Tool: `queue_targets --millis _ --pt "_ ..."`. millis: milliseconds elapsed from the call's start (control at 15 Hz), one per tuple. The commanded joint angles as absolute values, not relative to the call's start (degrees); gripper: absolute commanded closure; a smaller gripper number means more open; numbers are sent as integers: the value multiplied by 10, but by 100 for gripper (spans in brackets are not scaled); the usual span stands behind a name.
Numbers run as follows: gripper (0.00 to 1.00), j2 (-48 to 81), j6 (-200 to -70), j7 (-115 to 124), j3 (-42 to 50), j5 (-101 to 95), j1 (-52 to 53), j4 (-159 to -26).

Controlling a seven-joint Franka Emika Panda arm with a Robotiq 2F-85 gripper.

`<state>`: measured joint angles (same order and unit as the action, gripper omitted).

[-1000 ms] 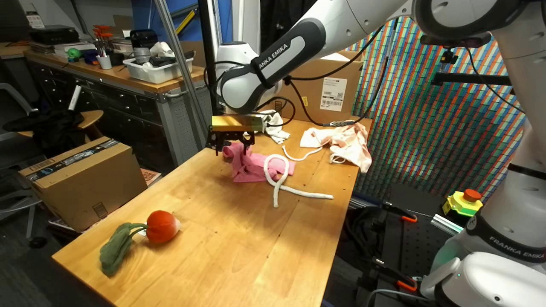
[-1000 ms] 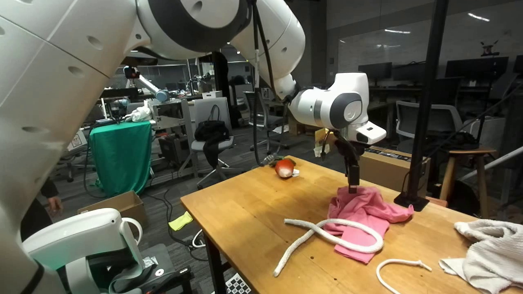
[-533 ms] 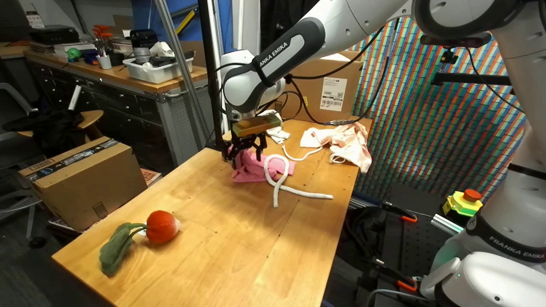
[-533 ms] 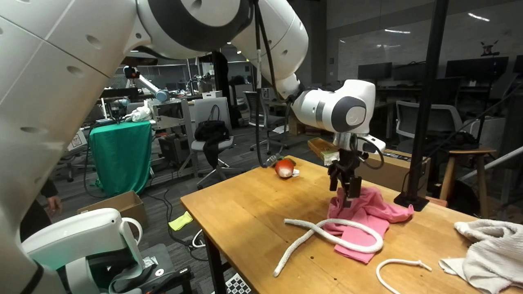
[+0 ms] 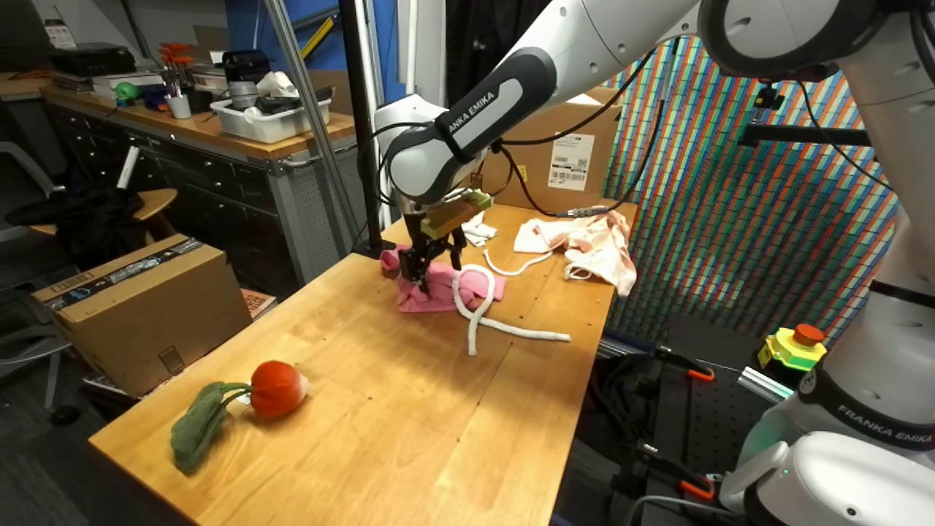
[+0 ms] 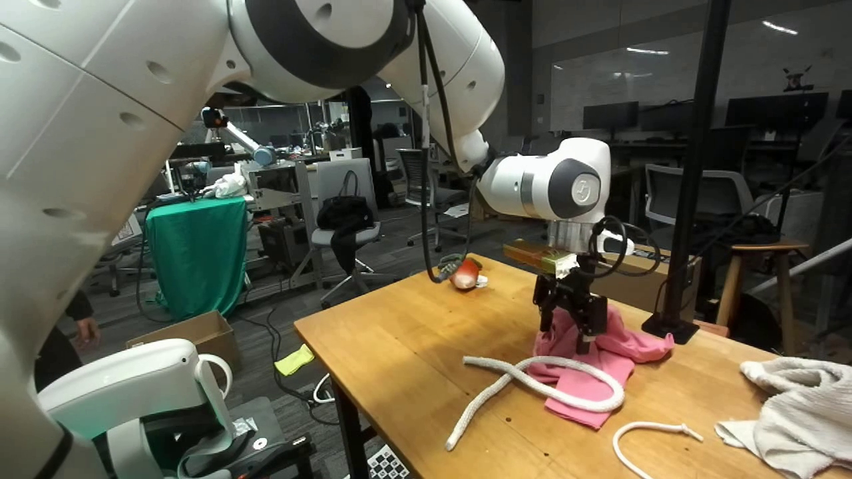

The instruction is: Separate all the objects on the table

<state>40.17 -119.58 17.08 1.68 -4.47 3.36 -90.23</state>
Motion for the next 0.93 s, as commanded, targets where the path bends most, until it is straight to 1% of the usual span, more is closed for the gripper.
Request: queue_targets --millis 0,867 --pt "0 423 -1199 136 20 -59 45 -876" --pt "0 466 -1240 -22 -32 32 -17 -850"
